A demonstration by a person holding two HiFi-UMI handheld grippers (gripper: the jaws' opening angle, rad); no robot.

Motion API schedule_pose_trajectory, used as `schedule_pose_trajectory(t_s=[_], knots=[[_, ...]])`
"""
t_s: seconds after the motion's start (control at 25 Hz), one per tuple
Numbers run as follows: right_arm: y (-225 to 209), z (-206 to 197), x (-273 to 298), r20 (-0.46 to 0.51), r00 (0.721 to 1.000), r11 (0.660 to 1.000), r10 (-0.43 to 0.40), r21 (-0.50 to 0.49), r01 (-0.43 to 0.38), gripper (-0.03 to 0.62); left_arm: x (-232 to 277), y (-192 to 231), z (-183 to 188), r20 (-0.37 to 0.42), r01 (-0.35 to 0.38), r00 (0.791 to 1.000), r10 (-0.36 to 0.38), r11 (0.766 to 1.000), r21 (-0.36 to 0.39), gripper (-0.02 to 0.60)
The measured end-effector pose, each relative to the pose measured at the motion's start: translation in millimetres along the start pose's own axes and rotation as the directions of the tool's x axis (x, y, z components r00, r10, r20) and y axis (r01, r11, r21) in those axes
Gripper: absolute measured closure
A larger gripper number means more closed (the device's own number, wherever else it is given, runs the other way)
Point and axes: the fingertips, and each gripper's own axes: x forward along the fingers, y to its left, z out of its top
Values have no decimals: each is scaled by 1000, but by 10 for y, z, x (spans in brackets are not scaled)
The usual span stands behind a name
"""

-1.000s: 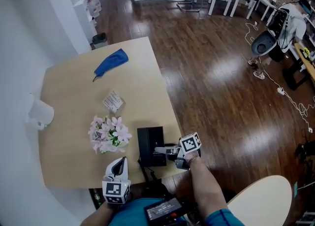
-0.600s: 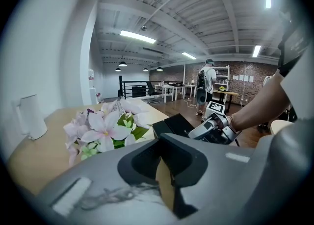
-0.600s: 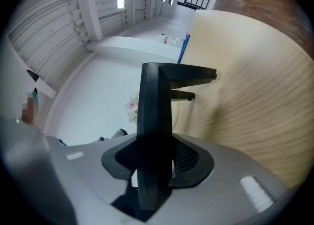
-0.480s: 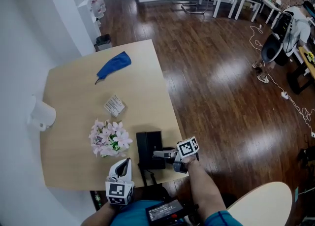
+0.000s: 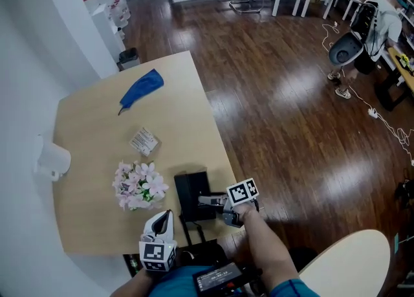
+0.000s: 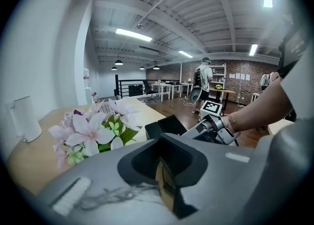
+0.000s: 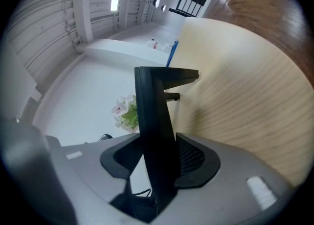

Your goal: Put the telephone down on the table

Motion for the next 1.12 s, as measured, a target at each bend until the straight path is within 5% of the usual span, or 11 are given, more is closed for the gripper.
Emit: schedule_pose_trajectory(t_s=[0.32,0.52,0.72,0.92,1.0,1.12], knots=[[-212,-34,-171,119,974,975,-194,132,178,344,-5,-108,35,25,82,996,-83,996,26,566],[-302,-141,-355,228,911,926,-344,243,289,322,-134,-124,118,70,132,988,-135,990,51,566],[-216,-362,-827,375,721,811,-583,217,544,380,-266,-178,150,112,198,972,-205,977,77,566],[465,-647,-1169,593,527,742,-609,189,643,550,-478,-278,273,161,260,949,-272,961,93,566],[786,-830,-1282,636,450,683,-626,170,710,607,-608,-391,347,185,298,931,-314,948,110,566],[1288,-1163,-1425,676,353,583,-647,139,801,605,-854,-651,437,210,378,892,-399,916,135,566]])
